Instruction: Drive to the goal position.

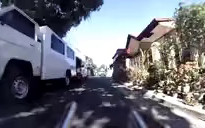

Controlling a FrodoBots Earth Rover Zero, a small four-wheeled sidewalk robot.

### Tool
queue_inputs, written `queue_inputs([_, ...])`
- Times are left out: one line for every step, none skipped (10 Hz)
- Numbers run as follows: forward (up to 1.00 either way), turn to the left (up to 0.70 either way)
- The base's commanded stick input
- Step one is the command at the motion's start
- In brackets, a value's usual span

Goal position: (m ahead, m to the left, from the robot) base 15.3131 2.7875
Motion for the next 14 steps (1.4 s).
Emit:
queue_inputs([1.0, 0.0])
queue_inputs([1.0, 0.0])
queue_inputs([1.0, 0.0])
queue_inputs([1.0, 0.05])
queue_inputs([1.0, -0.33])
queue_inputs([1.0, -0.38])
queue_inputs([1.0, -0.4])
queue_inputs([1.0, -0.4])
queue_inputs([1.0, -0.39])
queue_inputs([1.0, -0.18])
queue_inputs([1.0, -0.06])
queue_inputs([1.0, 0.0])
queue_inputs([1.0, 0.0])
queue_inputs([1.0, 0.0])
